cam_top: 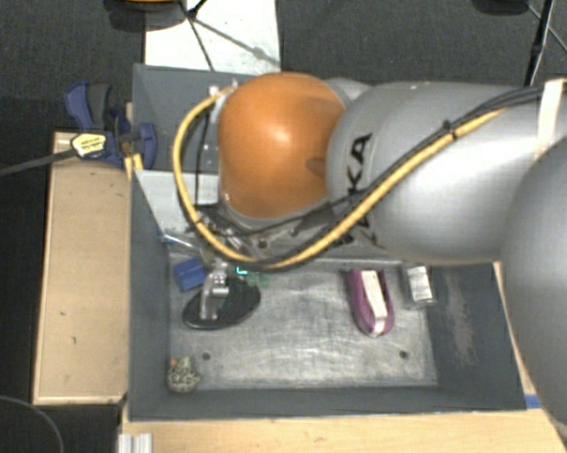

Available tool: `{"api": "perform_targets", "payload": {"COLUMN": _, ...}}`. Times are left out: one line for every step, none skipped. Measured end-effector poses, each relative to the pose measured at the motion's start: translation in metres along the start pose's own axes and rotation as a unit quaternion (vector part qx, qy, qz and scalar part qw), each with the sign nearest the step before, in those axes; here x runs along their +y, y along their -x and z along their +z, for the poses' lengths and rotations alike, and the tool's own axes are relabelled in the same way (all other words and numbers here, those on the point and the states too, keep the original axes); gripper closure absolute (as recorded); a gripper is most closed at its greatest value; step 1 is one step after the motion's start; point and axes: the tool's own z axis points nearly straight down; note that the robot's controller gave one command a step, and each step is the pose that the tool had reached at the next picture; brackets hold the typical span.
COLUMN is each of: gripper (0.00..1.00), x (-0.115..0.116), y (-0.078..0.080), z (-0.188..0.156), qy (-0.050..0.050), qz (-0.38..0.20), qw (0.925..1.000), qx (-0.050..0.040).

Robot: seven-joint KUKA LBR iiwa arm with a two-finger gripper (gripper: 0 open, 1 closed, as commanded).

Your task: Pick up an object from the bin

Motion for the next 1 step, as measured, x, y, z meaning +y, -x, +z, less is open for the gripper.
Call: {"api": "perform_targets", "payload": {"gripper": 0.0, "x": -0.0044, "y": 0.0307, "z": 0.1365, "qy": 0.002, "qz": -0.018, "qw": 0.9998, "qx": -0.0059}}
